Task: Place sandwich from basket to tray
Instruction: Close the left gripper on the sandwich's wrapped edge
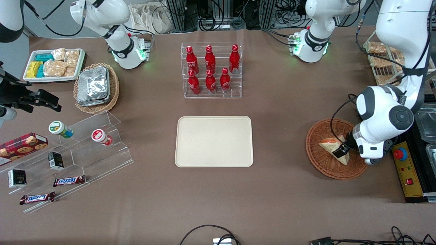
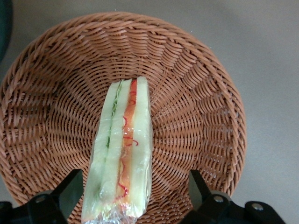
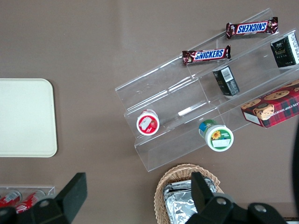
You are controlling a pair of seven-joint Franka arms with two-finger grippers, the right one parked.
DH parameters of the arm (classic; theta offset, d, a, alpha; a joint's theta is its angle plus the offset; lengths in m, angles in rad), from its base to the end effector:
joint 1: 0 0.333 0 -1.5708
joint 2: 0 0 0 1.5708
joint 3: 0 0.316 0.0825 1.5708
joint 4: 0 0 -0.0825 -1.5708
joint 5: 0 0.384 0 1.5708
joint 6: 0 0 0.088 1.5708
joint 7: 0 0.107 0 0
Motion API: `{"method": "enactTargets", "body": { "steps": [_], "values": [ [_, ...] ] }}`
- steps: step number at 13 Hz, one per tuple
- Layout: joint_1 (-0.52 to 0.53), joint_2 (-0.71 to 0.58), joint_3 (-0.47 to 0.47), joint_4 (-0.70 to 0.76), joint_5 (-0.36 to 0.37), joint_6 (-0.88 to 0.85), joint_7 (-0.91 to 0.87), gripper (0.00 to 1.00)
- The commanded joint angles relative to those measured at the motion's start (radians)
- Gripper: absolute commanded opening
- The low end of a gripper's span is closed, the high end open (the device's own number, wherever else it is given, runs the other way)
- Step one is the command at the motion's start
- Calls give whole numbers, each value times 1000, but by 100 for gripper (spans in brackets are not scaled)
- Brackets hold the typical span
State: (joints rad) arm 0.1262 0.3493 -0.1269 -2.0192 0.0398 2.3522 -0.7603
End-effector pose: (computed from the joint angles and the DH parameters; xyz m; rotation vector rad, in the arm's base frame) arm 0.5993 0.0023 0.2776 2.9209 1.1307 -0.0279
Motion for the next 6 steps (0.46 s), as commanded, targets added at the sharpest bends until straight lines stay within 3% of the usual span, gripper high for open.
{"method": "enactTargets", "body": {
  "steps": [1,5,6],
  "values": [
    [-2,-10,4,-55,-8,52,-25,100],
    [-2,14,4,-59,-9,67,-48,99],
    [-2,16,4,-59,-8,81,-47,93]
  ]
}}
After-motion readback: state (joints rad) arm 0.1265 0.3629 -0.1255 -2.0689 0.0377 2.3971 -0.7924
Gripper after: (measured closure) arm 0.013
